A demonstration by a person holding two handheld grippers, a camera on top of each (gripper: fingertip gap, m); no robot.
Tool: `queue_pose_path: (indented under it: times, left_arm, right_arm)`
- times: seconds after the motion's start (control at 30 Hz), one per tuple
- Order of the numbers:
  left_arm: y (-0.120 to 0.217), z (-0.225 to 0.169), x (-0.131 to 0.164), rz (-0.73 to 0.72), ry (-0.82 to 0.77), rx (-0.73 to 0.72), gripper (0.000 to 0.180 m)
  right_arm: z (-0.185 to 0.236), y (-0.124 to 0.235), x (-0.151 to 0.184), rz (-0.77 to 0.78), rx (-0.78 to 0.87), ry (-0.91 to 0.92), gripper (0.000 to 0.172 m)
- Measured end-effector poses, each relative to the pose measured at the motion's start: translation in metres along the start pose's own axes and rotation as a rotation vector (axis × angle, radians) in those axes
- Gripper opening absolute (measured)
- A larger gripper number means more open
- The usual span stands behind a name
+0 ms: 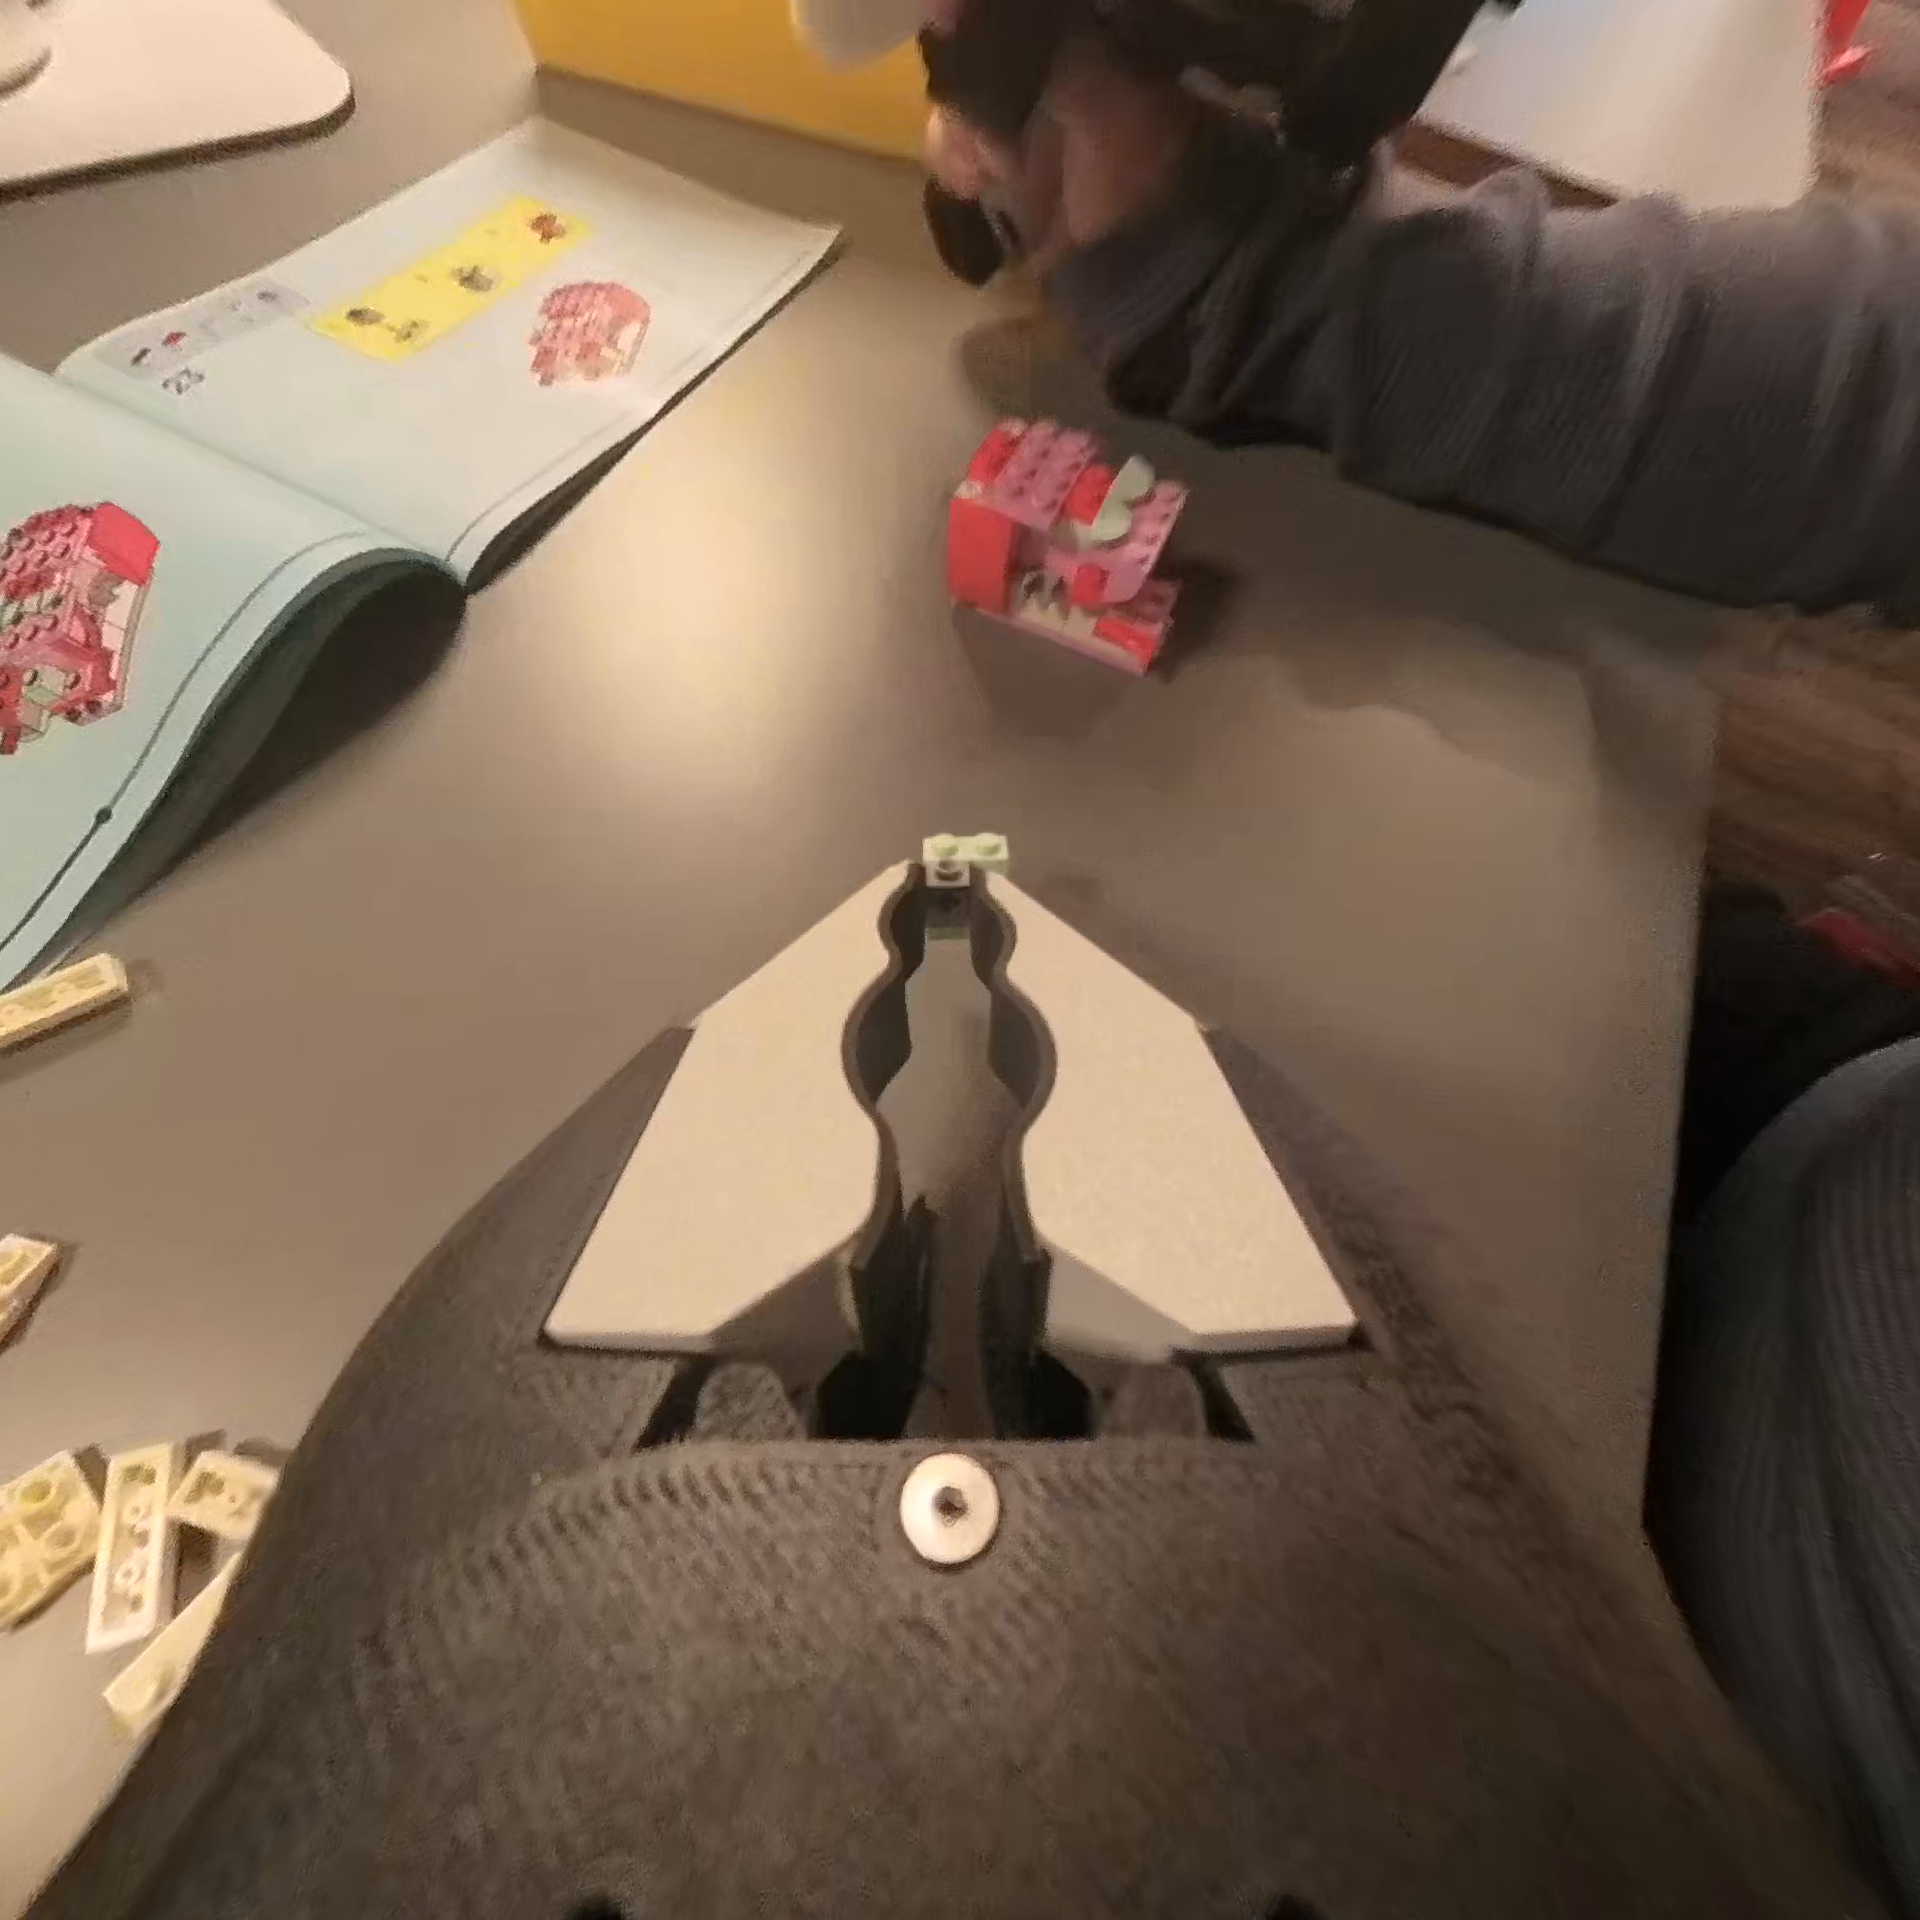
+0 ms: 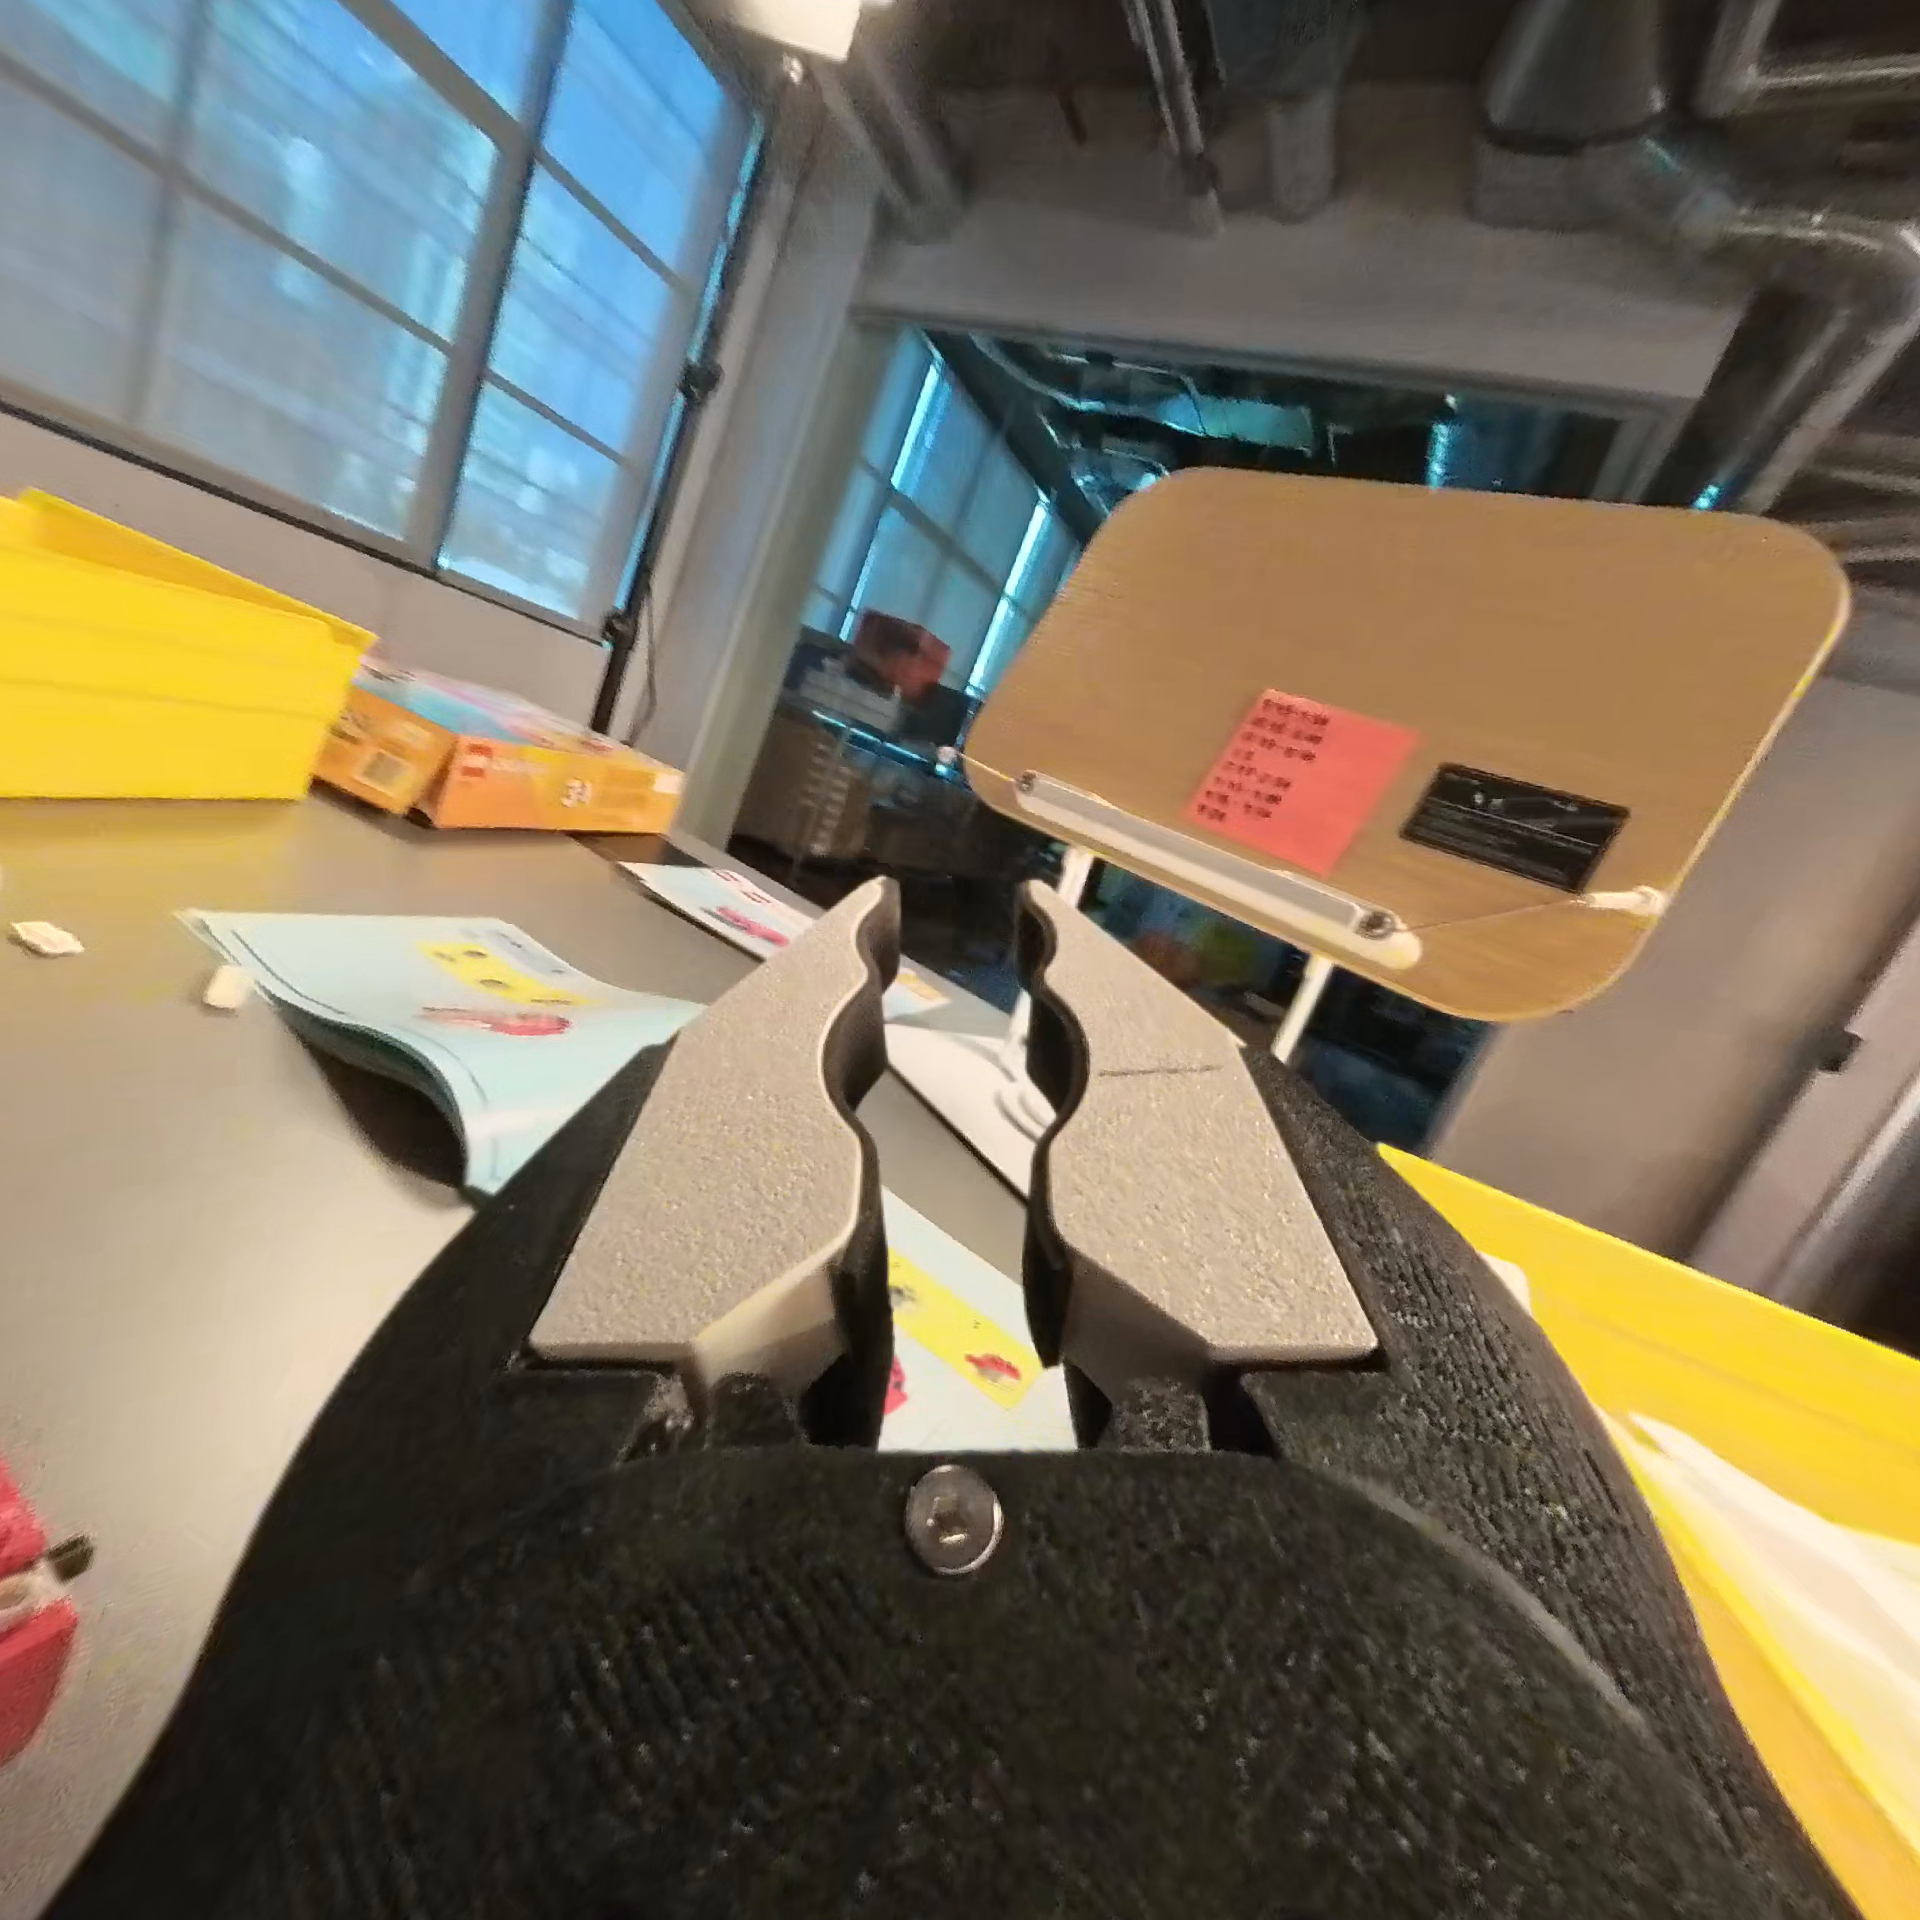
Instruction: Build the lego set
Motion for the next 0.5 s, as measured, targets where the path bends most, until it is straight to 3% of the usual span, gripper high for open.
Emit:
queue_pose_path:
  times: [0.5]
  left_arm:
    - [-0.006, 0.007, 0.013, 0.146, -0.029, -0.051, 0.007]
  right_arm:
    - [0.009, -0.003, 0.003, 0.024, -0.025, 0.031, 0.015]
Point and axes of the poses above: each gripper's, where its closed fingertips meet, y back along the fingers, x out of its underside, z = x × y across the jaws, the point moved 9 cm from there along y, back along the fingers, and after that the axes turned 7 degrees about x, right-handed, at the moved point
